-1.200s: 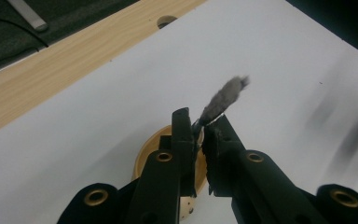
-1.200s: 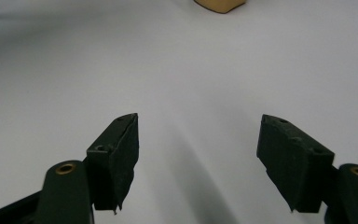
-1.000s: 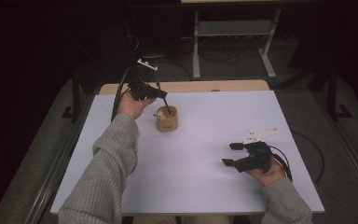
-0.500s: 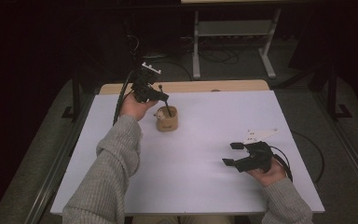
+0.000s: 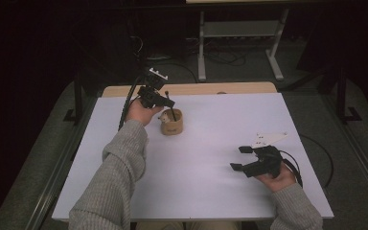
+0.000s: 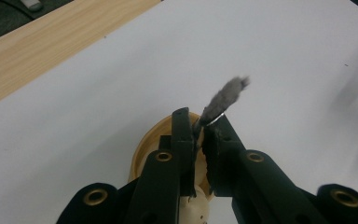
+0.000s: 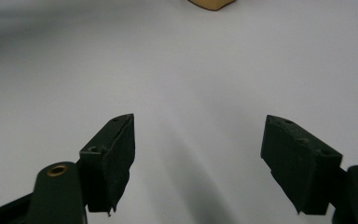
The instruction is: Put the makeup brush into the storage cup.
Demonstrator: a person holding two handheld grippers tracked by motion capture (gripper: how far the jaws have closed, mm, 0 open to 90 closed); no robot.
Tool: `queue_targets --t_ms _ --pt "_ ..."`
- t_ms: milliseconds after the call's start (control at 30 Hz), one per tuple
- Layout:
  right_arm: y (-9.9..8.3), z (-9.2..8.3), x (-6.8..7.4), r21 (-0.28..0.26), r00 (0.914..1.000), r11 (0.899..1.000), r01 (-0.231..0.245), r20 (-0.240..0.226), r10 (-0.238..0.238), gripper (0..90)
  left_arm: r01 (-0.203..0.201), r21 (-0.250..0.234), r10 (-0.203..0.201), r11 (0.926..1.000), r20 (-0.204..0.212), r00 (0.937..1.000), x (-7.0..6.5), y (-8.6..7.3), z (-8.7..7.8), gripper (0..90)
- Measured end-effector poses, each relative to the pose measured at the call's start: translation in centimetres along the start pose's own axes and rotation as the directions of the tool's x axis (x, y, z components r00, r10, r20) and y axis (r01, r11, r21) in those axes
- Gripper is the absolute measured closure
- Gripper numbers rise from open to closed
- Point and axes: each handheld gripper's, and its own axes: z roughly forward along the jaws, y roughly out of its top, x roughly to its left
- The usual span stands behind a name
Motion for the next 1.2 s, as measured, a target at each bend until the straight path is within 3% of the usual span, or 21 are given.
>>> queue_targets --t_ms 167,200,300,967,1200 --pt "0.01 0.11 0.20 0.009 1.0000 1.000 0.004 -0.002 -0.004 24.8 -0.003 0.008 0.003 1.0000 0.003 1.0000 0.10 0.00 0.10 82.7" --pt "0.03 0.17 0.26 0.011 1.0000 1.000 0.008 -0.002 -0.008 24.9 0.016 -0.001 -0.016 0.9999 0.004 0.9999 -0.03 -0.04 0.19 82.7" --pt "0.05 0.25 0.40 0.017 0.9999 1.000 0.013 0.002 -0.013 25.2 -0.004 0.018 0.004 0.9998 0.003 1.0000 0.08 -0.07 0.05 82.7" --pt "0.00 -0.11 0.08 -0.007 0.9997 1.000 0.013 0.019 -0.013 25.2 0.008 0.058 -0.008 0.9983 0.012 0.9999 0.18 -0.20 0.92 82.4" --pt "0.00 -0.10 0.16 -0.006 0.9998 1.000 0.012 0.018 -0.012 25.2 0.021 0.053 -0.021 0.9984 0.005 0.9998 0.26 -0.16 0.55 67.2"
